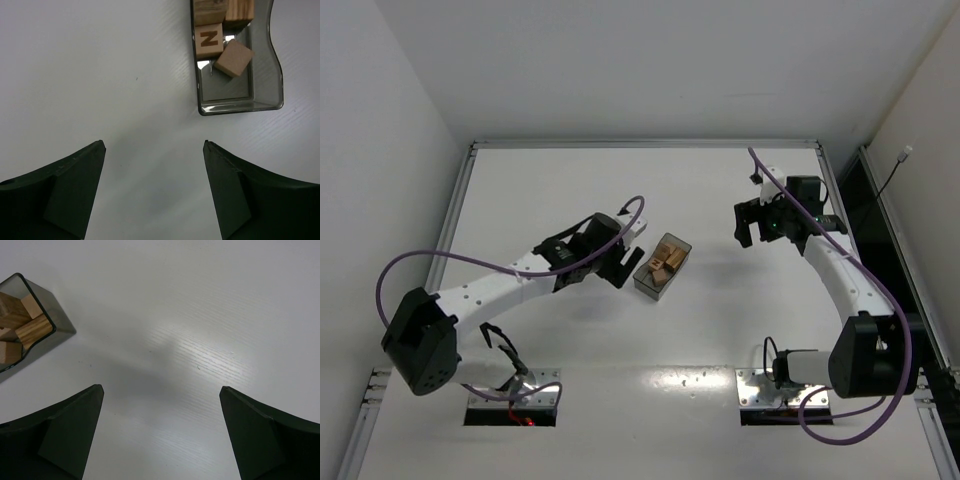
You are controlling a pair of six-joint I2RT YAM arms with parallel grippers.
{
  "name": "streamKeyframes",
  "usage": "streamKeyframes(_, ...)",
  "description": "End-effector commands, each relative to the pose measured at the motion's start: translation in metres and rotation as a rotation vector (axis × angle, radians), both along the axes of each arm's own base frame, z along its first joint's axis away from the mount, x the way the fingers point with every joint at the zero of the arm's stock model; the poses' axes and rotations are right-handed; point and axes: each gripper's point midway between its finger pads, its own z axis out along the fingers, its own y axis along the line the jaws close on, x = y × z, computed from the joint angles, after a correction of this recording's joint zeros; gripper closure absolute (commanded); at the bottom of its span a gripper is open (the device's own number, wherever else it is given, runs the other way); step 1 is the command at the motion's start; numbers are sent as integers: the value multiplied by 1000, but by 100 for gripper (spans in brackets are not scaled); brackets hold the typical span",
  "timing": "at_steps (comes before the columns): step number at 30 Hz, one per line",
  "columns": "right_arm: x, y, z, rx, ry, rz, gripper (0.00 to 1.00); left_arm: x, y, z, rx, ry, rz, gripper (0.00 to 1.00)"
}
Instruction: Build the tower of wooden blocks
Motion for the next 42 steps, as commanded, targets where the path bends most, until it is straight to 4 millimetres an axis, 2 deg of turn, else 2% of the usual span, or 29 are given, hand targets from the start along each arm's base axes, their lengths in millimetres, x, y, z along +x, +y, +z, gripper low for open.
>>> streamKeyframes(1, 4, 3, 6, 3, -32, 12, 1, 1, -22, 9, -70, 46, -7, 24)
streamKeyframes(7, 4, 2, 4, -4, -32, 5, 1, -5, -54, 14, -158, 107, -69, 24)
streamKeyframes(8, 4, 2, 4, -4, -32, 5, 1, -4, -55, 7, -145, 122, -67, 24)
streamKeyframes(10, 4, 2, 1, -4, -23, 5, 1, -3, -64, 9, -162, 126, -76, 24)
streamKeyframes(14, 5, 0, -2, -11, -14, -1, 1, -4, -70, -8, -141, 170, -66, 24)
streamKeyframes(16, 5, 0, -3, -11, -14, -1, 1, -2, -67, -20, -110, 182, -49, 24)
streamKeyframes(20, 5, 0, -3, -11, -14, -1, 1, 4, -68, -31, -89, 189, -21, 24)
streamKeyframes(35, 2, 0, -18, -11, 24, -1, 1, 19, -74, -44, -87, 169, 20, 35)
streamKeyframes(38, 2, 1, -21, -6, 36, -7, 1, 25, -75, -44, -93, 163, 29, 42)
streamKeyframes(42, 4, 2, -20, 1, 36, -1, 1, 29, -69, -59, -72, 193, 57, 51)
